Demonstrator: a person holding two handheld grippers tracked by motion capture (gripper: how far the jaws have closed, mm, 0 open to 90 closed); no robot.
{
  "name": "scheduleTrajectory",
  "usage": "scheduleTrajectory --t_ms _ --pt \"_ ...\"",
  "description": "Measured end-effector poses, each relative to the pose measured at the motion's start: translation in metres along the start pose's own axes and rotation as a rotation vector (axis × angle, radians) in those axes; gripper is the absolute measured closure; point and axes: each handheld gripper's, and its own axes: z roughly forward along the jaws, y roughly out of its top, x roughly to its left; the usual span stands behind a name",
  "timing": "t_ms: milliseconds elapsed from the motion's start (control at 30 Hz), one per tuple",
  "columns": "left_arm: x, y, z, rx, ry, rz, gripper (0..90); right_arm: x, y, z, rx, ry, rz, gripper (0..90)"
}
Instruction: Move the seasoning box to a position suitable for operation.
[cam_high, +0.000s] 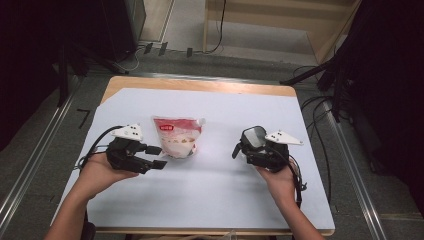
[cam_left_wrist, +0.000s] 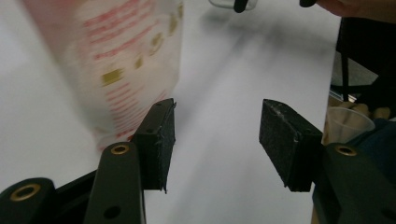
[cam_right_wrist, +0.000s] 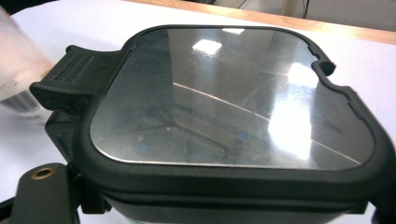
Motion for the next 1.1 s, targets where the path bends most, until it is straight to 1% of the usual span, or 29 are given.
scheduleTrajectory --t_ms 33,100,133,167,233,267,300,333,367,433,467,500,533,567,633,700,733,767,867,900,933,1000,1033,1100 --pt "-0.002 0.002 0.002 0.005 -0.003 0.009 46.9 0.002 -0.002 -0.001 0.001 0.006 -0.003 15.7" --pt "-0.005 0.006 0.009 0.009 -0.043 0.018 46.1 0.004 -0.004 -0.002 0.006 0.017 -0.009 15.7" --pt "-0.005 0.006 0.009 0.009 -0.043 0.018 45.4 0.004 -0.004 -0.002 0.006 0.017 -0.009 15.7" --pt "-0.009 0.011 0.017 0.011 -0.065 0.031 44.8 0.007 -0.007 -0.002 0.016 0.036 -0.014 15.7" --pt "-0.012 0.015 0.023 0.023 -0.069 0.042 44.8 0.011 -0.009 -0.001 0.022 0.048 -0.022 15.7" --pt "-0.014 0.017 0.028 0.026 -0.072 0.052 44.7 0.013 -0.011 -0.001 0.024 0.052 -0.033 15.7" --pt "-0.015 0.018 0.03 0.031 -0.072 0.054 44.8 0.016 -0.012 0.0 0.031 0.062 -0.041 15.7" --pt "-0.015 0.018 0.03 0.031 -0.072 0.054 44.9 0.016 -0.012 0.0 0.031 0.062 -0.041 15.7" --pt "-0.015 0.02 0.037 0.035 -0.069 0.057 44.9 0.021 -0.015 0.002 0.035 0.077 -0.064 15.7" --pt "-0.015 0.021 0.04 0.034 -0.074 0.053 44.9 0.025 -0.017 0.003 0.038 0.089 -0.067 15.7" --pt "-0.015 0.021 0.04 0.034 -0.074 0.053 45.0 0.025 -0.017 0.003 0.038 0.089 -0.067 15.7" --pt "-0.015 0.022 0.044 0.045 -0.067 0.051 45.2 0.029 -0.02 0.005 0.041 0.104 -0.059 15.7" --pt "-0.015 0.022 0.044 0.045 -0.067 0.051 45.2 0.029 -0.02 0.005 0.041 0.104 -0.059 15.7" --pt "-0.017 0.022 0.048 0.049 -0.075 0.055 45.2 0.034 -0.022 0.007 0.044 0.119 -0.07 15.7" --pt "-0.017 0.022 0.049 0.056 -0.077 0.066 45.2 0.038 -0.023 0.009 0.046 0.128 -0.08 15.7" --pt "-0.019 0.023 0.051 0.058 -0.073 0.065 45.3 0.042 -0.025 0.011 0.044 0.143 -0.088 15.7" --pt "-0.019 0.023 0.052 0.066 -0.076 0.067 45.4 0.043 -0.025 0.011 0.042 0.145 -0.091 15.7" --pt "-0.019 0.023 0.054 0.061 -0.082 0.068 45.5 0.045 -0.026 0.012 0.042 0.151 -0.096 15.7" --pt "-0.021 0.025 0.059 0.067 -0.086 0.045 44.6 0.05 -0.029 0.017 0.054 0.182 -0.096 15.7" --pt "-0.021 0.025 0.06 0.071 -0.089 0.05 44.5 0.052 -0.031 0.019 0.059 0.19 -0.098 15.7" --pt "-0.023 0.026 0.062 0.072 -0.085 0.059 44.5 0.054 -0.032 0.021 0.066 0.194 -0.105 15.7" --pt "-0.024 0.026 0.064 0.088 -0.076 0.063 44.5 0.059 -0.036 0.022 0.058 0.184 -0.143 15.7" --pt "-0.024 0.025 0.065 0.088 -0.079 0.068 44.5 0.061 -0.036 0.021 0.057 0.175 -0.164 15.7" --pt "-0.024 0.025 0.067 0.088 -0.081 0.067 44.5 0.06 -0.037 0.021 0.056 0.177 -0.16 15.6"
